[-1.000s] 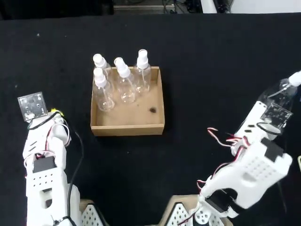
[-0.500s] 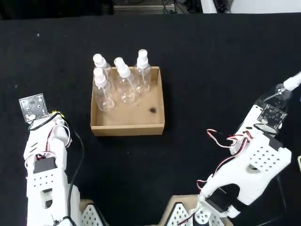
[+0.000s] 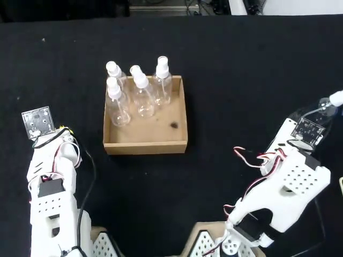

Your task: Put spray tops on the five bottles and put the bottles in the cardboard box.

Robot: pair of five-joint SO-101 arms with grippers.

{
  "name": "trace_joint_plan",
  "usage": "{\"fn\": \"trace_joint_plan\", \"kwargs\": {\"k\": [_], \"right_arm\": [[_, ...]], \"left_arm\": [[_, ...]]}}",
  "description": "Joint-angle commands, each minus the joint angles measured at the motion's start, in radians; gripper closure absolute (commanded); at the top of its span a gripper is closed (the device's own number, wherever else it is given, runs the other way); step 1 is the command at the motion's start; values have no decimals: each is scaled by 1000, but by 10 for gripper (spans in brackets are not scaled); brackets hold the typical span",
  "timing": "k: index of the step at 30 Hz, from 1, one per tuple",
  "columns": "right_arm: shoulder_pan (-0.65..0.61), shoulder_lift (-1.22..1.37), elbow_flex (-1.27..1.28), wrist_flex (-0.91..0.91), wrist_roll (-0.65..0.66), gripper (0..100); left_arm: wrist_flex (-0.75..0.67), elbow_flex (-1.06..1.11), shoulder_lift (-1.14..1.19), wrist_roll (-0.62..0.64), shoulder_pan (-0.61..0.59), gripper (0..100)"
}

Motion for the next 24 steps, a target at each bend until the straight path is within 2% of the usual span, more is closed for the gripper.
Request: {"fn": "trace_joint_plan", "kwargs": {"k": [1, 10, 24], "right_arm": [[-32, -8, -41, -26, 9, 803], [-69, -1, -33, -25, 81, 803], [-21, 28, -82, -25, 107, 807]], "left_arm": [[-23, -13, -20, 6, 1, 970], [-23, -13, -20, 6, 1, 970], [-23, -12, -20, 6, -4, 970]]}}
